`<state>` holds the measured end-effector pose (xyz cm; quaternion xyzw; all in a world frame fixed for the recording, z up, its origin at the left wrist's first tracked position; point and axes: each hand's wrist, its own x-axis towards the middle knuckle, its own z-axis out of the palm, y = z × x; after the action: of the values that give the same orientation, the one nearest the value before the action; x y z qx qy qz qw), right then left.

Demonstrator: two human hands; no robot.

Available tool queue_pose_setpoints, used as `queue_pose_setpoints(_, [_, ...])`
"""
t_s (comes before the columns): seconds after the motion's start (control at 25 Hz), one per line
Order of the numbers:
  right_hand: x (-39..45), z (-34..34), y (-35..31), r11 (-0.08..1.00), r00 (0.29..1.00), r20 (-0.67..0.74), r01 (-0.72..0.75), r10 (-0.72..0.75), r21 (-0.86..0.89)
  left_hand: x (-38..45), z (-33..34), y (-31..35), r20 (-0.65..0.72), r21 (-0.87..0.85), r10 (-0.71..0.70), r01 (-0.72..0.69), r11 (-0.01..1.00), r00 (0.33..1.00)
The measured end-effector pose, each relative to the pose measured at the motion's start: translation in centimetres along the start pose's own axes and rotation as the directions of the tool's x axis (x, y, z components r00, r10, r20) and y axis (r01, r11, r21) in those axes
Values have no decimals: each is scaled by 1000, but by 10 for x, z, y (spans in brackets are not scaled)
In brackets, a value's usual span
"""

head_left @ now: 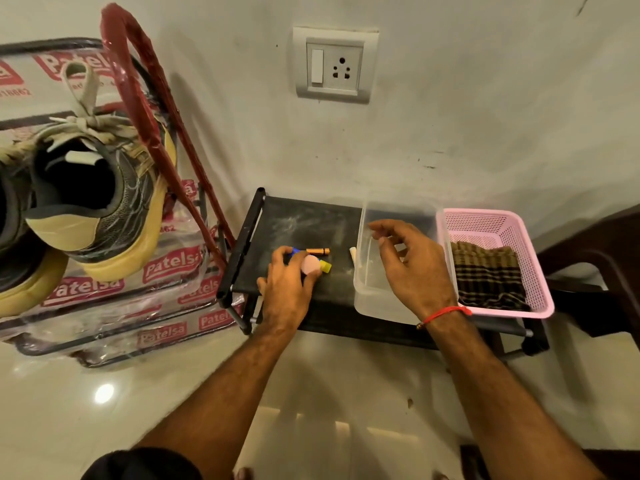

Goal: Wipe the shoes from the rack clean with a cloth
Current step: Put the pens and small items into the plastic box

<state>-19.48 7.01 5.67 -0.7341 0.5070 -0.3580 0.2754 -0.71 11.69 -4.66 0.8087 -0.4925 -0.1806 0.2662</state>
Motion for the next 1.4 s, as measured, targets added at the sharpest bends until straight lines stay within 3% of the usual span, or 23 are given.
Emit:
queue_pose_setpoints(0.12, [0, -3, 1, 999, 999, -7, -43, 43, 30, 1, -15, 16, -140, -277, -44, 3, 961, 989])
queue_pose_setpoints(0.2, [4, -5, 6, 996, 997, -7, -79, 79, 48, -1, -28, 44, -97, -545, -71, 7, 838, 993])
queue_pose_setpoints(0.28, [7, -10, 10, 992, 993, -6, -117, 117, 56, -2, -36, 73, -105, -628, 46, -102, 772, 993])
queue_pose_setpoints(0.32, [9, -14, 12, 989, 990, -12, -139, 140, 54, -2, -38, 85, -111, -577, 163, -197, 793, 980])
queue_pose_setpoints(0.4, [11, -23, 15, 983, 984, -14, -178, 178, 43, 0, -31, 101, -8, -302, 360, -345, 889, 933])
queue_pose_setpoints(0.48, [12, -28, 18, 977, 976, 40, -213, 213, 6, 2, -22, 108, 172, 16, 329, -337, 942, 929])
queue_pose_setpoints(0.52, [11, -29, 20, 974, 970, 79, -227, 228, -25, 4, -20, 110, 212, 73, 293, -314, 946, 932])
queue_pose_setpoints(0.56, [10, -28, 22, 971, 966, 110, -231, 236, -56, 7, -19, 111, 213, 53, 277, -295, 954, 937])
queue_pose_setpoints(0.64, [9, -26, 26, 972, 965, 125, -220, 229, -84, 16, -25, 107, 87, -153, 260, -245, 957, 962])
queue_pose_setpoints(0.72, [12, -27, 25, 976, 971, 113, -203, 211, -80, 36, -34, 82, -81, -327, 160, -178, 928, 984])
queue_pose_setpoints(0.76, [12, -27, 23, 979, 975, 112, -185, 193, -80, 44, -36, 64, -102, -343, 84, -114, 932, 991])
queue_pose_setpoints(0.88, [13, -19, 8, 994, 984, 150, -84, 94, -68, 52, -29, -1, 46, -105, -94, 99, 990, 994])
queue_pose_setpoints(0.96, [18, -3, -7, 996, 979, 203, 8, 10, -88, 46, -19, -19, 180, 176, -77, 45, 983, 981])
queue_pose_setpoints(1.04, [31, 20, -20, 982, 947, 314, 120, -70, -142, 44, -15, -18, 198, 291, -16, -43, 956, 980])
queue_pose_setpoints(1.2, [76, 73, -26, 867, 824, 566, 288, -9, -406, 50, -20, -13, 114, 132, -64, 48, 990, 991])
queue_pose_setpoints(1.4, [117, 111, -17, 679, 725, 647, 353, 236, -643, 61, -50, -22, -91, -166, -153, 136, 977, 984])
